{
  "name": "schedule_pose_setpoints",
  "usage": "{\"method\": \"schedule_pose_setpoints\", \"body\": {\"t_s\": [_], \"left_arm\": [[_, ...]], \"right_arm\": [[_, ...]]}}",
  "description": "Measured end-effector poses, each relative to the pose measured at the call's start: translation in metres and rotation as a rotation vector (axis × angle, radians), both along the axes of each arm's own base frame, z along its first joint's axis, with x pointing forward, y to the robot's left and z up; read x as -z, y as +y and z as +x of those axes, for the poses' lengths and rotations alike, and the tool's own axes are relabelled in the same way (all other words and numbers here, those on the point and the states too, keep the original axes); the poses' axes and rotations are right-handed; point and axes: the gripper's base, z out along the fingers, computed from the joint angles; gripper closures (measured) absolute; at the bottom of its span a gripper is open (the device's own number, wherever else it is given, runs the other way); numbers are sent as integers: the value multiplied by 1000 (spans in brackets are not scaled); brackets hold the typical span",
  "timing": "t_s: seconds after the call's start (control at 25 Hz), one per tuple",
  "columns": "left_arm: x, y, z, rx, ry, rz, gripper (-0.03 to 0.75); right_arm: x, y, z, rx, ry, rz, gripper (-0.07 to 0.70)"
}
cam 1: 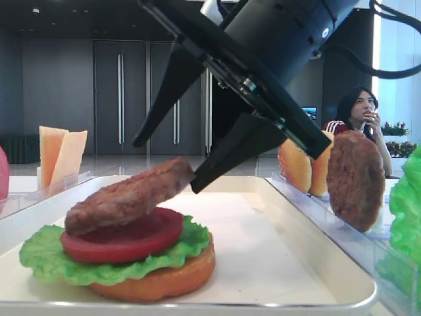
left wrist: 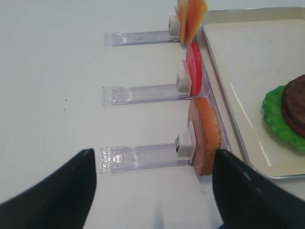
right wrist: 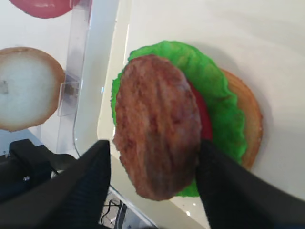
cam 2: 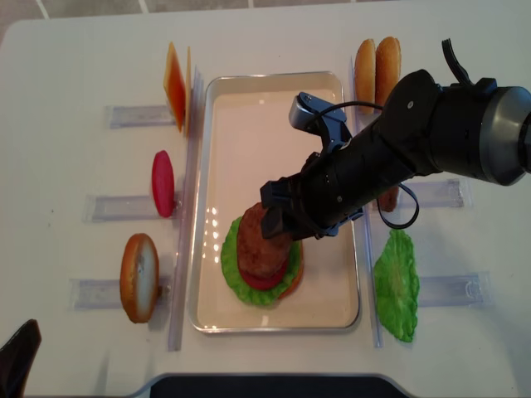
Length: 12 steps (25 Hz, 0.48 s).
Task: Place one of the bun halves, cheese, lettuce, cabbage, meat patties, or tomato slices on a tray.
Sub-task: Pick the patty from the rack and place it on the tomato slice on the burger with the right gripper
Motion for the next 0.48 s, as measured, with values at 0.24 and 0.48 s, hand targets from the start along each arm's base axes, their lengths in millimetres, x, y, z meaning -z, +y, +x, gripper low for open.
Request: {"method": "schedule_pose_setpoints", "body": {"t_s": [0.24,0.48], "left_arm": [[0,0,0,0,0,0,136],[0,0,0,0,0,0,136]], "right_arm": [[0,-1,1,-2,-11,-24,213],[-19,-6,5,-2,-59,-95,210]]}}
